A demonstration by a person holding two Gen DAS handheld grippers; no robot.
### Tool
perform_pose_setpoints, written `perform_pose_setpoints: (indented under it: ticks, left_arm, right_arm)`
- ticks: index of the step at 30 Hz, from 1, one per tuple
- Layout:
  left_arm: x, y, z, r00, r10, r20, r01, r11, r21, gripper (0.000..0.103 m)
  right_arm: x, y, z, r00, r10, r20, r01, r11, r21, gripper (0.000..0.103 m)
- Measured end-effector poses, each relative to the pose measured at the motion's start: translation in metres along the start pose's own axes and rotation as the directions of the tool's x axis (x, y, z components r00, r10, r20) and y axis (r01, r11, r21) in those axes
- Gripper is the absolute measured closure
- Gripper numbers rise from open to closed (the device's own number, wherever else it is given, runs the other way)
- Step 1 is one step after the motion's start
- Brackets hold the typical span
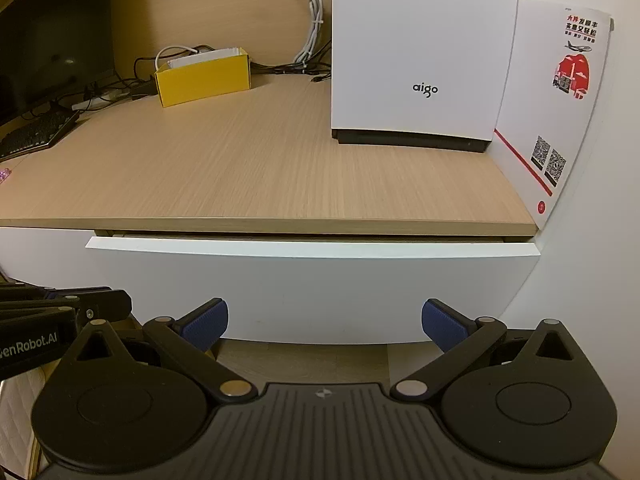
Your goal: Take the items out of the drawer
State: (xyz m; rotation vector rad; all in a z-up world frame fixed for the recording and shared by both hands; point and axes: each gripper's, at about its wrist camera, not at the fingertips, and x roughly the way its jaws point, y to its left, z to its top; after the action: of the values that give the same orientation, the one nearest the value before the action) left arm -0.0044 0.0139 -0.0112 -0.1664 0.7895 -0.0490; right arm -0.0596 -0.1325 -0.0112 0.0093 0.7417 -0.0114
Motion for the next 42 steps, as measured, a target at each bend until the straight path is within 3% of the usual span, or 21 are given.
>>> perform_pose_setpoints:
  ticks: [42]
  left_arm:
    - [0.009, 0.004, 0.008, 0.999, -0.021, -0.033, 0.02, 1.0, -0.007, 0.092]
  right_arm:
    - [0.017, -0.001, 0.008, 0.999, 0.009, -0.052, -0.009, 1.0, 0.004, 0.0]
